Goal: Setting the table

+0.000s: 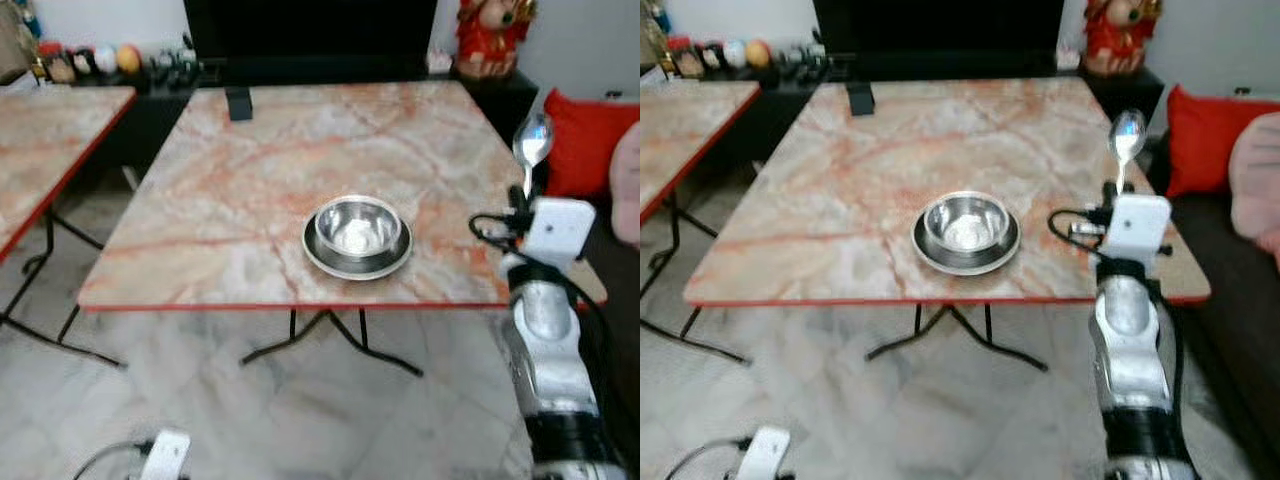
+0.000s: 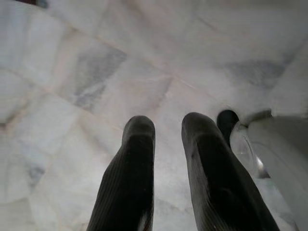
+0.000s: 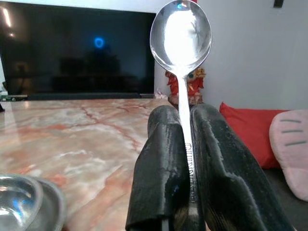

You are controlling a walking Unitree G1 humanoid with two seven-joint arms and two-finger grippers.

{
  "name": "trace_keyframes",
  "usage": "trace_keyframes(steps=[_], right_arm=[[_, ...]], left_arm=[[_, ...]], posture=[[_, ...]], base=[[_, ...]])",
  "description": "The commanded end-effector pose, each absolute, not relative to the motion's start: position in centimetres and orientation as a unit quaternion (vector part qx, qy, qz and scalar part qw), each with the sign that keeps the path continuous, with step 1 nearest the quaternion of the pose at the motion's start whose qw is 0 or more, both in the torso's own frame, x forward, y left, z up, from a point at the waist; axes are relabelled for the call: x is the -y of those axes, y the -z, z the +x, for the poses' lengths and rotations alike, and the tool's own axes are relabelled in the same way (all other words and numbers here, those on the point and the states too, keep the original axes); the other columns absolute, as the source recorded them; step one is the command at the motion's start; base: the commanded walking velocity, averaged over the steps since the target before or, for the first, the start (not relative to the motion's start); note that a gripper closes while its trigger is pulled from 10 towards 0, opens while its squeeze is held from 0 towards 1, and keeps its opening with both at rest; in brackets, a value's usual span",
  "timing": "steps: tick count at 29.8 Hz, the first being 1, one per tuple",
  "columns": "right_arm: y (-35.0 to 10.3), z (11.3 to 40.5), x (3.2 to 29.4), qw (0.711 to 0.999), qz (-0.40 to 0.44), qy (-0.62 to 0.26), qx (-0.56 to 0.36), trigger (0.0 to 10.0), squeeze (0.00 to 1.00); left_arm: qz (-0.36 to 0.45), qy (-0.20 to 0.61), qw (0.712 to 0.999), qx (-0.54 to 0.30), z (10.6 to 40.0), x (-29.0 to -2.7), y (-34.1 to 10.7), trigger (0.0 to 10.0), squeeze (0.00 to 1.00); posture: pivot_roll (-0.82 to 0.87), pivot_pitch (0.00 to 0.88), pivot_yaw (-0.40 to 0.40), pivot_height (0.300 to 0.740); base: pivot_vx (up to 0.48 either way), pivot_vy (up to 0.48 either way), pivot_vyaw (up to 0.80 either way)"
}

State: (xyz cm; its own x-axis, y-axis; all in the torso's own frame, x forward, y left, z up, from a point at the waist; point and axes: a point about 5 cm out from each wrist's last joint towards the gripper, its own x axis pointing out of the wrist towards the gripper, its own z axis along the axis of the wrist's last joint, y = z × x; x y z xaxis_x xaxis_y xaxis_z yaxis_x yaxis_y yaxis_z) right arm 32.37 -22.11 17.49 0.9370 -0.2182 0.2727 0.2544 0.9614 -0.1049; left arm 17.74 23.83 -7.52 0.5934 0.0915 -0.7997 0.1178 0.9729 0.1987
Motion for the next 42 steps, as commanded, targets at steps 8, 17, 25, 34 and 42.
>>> trace_keyframes(steps=[8, 17, 25, 34, 42], right_arm=[[-18.4, 32.3, 22.2, 0.978, -0.072, 0.122, 0.151, 10.0, 0.00], [-19.0, 32.2, 21.5, 0.976, -0.065, 0.109, 0.174, 10.0, 0.00], [-18.8, 32.1, 21.8, 0.976, -0.065, 0.116, 0.170, 10.0, 0.00], [-18.3, 32.3, 21.2, 0.981, -0.066, 0.109, 0.149, 10.0, 0.00], [-16.8, 32.8, 21.2, 0.987, -0.077, 0.111, 0.088, 10.0, 0.00]], left_arm=[[0.101, 0.003, 0.887, -0.450, 17.6, -23.9, 7.5, 10.0, 0.00], [0.102, 0.002, 0.889, -0.447, 17.8, -23.9, 7.5, 10.0, 0.00], [0.102, 0.001, 0.888, -0.448, 17.7, -24.0, 7.5, 10.0, 0.00], [0.104, 0.003, 0.888, -0.448, 17.7, -24.1, 7.5, 10.0, 0.00], [0.105, 0.007, 0.887, -0.449, 17.9, -23.9, 7.4, 10.0, 0.00]], posture=[[-0.02, 0.000, 0.048, 0.724], [-0.02, 0.000, 0.049, 0.724], [-0.02, 0.000, 0.048, 0.724], [-0.02, 0.000, 0.049, 0.724], [-0.03, 0.000, 0.055, 0.724]], base=[[0.000, 0.000, 0.00], [0.247, 0.000, 0.36], [0.360, 0.000, 0.00], [0.150, 0.000, 0.00], [0.000, 0.000, 0.00]])
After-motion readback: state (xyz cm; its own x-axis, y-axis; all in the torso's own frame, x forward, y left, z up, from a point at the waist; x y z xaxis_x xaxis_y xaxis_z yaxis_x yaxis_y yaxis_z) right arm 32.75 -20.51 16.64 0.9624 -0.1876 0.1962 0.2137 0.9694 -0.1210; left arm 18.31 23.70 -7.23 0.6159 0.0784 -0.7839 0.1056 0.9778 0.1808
